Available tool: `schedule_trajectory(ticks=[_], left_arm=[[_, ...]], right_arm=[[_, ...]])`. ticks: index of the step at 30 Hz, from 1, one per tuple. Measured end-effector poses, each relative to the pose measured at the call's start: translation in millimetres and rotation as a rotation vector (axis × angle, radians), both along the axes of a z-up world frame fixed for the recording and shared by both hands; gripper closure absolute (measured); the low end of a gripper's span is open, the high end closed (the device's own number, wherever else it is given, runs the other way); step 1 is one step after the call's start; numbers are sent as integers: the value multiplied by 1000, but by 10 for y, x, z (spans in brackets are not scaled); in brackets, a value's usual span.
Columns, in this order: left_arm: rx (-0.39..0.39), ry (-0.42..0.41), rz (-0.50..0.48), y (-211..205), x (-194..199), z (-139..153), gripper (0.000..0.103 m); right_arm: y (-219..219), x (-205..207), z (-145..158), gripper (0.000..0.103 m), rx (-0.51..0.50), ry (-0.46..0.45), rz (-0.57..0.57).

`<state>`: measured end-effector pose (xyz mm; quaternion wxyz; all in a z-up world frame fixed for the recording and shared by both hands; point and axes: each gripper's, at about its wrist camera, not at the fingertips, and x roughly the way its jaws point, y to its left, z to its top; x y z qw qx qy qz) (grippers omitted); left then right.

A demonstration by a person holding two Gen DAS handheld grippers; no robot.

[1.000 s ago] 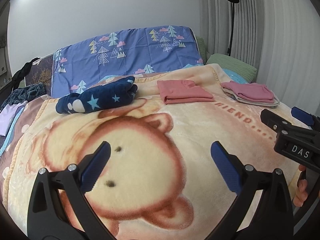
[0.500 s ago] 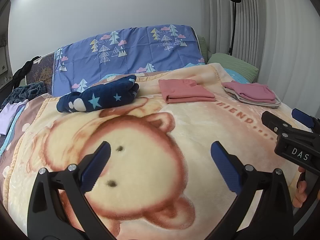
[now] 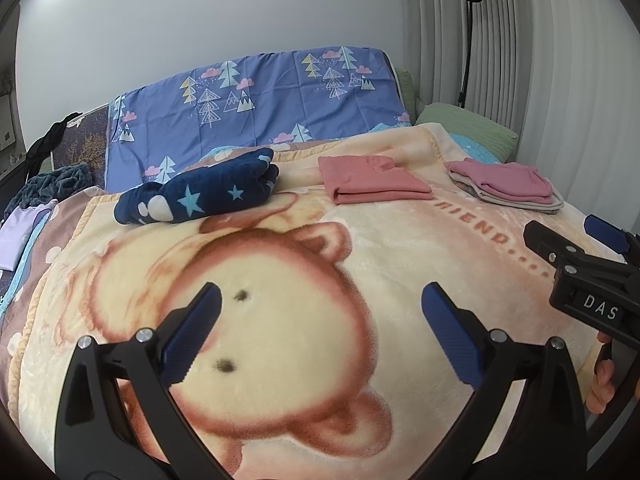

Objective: Fold small clothes

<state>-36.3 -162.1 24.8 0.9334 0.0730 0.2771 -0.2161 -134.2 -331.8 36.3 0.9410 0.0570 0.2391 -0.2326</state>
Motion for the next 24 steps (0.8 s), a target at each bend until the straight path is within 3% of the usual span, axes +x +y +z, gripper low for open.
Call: schedule_trajectory(ticks=[24], left_arm=[[3, 7, -9, 85, -4, -34, 2]], right_arm=[[13, 35, -58, 1, -10, 14, 8]])
